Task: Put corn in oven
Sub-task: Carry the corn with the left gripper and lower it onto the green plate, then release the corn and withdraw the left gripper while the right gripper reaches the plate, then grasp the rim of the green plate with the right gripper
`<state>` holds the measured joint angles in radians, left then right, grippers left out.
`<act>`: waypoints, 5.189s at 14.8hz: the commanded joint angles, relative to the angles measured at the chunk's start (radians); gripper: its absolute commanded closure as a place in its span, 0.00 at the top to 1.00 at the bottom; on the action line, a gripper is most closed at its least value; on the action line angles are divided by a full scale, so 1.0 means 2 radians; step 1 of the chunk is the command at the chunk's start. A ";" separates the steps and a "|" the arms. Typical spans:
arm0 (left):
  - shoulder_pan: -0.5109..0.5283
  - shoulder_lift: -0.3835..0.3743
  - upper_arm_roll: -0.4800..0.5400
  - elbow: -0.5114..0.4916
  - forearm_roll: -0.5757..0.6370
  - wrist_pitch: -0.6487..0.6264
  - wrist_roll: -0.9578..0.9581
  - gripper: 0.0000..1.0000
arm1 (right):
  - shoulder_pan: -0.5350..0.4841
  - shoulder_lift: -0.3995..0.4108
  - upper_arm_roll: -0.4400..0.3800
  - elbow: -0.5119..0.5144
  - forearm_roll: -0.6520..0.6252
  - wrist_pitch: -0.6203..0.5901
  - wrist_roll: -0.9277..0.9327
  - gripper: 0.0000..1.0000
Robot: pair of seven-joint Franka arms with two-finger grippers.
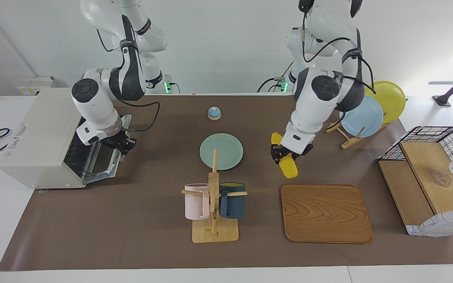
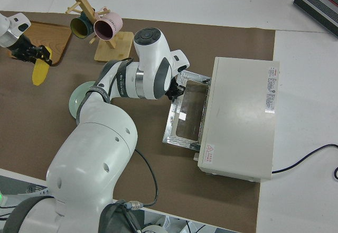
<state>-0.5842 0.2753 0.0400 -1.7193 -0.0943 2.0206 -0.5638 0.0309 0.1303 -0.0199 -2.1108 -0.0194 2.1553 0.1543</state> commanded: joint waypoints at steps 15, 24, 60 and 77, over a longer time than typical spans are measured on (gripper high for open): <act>-0.125 0.048 0.008 -0.084 -0.004 0.215 -0.025 0.00 | 0.021 0.064 -0.011 -0.016 0.049 0.100 0.017 0.00; -0.131 0.055 0.008 -0.089 -0.003 0.228 -0.009 0.40 | 0.078 0.028 -0.011 0.026 0.052 -0.002 0.064 0.00; 0.145 -0.167 0.011 -0.022 0.003 -0.184 0.237 1.00 | 0.148 -0.034 0.033 0.039 0.056 -0.040 0.176 0.86; 0.244 -0.165 -0.024 0.063 0.043 -0.249 0.254 1.00 | 0.342 0.175 0.035 0.258 -0.048 -0.054 0.461 0.64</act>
<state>-0.1406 -0.0812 0.0425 -1.6735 -0.0259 1.5933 -0.0642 0.7208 0.4844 0.0476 -1.5906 -0.0947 2.0157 1.0620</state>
